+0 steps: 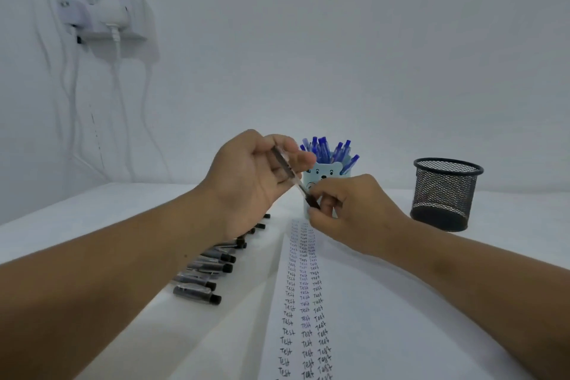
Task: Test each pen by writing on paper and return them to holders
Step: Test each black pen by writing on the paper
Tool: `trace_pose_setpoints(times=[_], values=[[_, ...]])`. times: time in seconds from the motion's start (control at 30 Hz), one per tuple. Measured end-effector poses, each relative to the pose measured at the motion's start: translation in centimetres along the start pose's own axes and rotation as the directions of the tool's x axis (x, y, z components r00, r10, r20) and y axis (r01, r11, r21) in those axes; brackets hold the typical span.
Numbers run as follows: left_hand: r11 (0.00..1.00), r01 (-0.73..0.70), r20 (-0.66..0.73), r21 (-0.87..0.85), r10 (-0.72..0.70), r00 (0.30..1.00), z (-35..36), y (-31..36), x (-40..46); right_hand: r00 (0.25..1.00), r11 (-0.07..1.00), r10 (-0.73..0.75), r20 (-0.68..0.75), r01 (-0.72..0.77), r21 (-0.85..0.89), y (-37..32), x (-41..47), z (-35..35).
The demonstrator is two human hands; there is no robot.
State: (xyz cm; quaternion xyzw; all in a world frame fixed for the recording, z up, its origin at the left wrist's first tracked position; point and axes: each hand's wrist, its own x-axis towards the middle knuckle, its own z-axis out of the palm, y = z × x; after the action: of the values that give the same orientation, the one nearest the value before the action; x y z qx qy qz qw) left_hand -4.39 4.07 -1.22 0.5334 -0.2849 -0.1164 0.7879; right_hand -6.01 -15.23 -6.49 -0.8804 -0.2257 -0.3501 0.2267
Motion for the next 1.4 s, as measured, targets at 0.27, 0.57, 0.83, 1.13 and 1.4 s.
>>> trace_pose_setpoints(times=[0.27,0.57,0.83,1.13,1.4], values=[[0.095,-0.235,0.231,0.967,0.050,0.972,-4.4,-1.6,-1.3,0.875,0.799,0.472,0.102,-0.474,0.370,0.9,-0.2,0.2],[0.000,-0.256,0.250,0.967,-0.211,0.945,-4.5,-2.5,-2.4,0.784,0.609,0.543,0.302,-0.614,0.502,1.1,0.0,0.3],[-0.061,-0.281,0.264,0.958,-0.202,0.943,-4.6,-3.1,-2.3,0.755,0.607,0.597,0.271,-0.646,0.463,1.5,0.1,0.4],[-0.033,-0.290,0.279,0.957,-0.180,0.943,-4.9,-3.4,-2.2,0.758,0.599,0.593,0.272,-0.641,0.480,1.7,0.4,0.6],[-0.009,-0.283,0.277,0.959,-0.175,0.945,-5.3,-3.6,-2.0,0.848,0.631,0.495,0.189,-0.501,0.592,1.4,-0.5,0.1]])
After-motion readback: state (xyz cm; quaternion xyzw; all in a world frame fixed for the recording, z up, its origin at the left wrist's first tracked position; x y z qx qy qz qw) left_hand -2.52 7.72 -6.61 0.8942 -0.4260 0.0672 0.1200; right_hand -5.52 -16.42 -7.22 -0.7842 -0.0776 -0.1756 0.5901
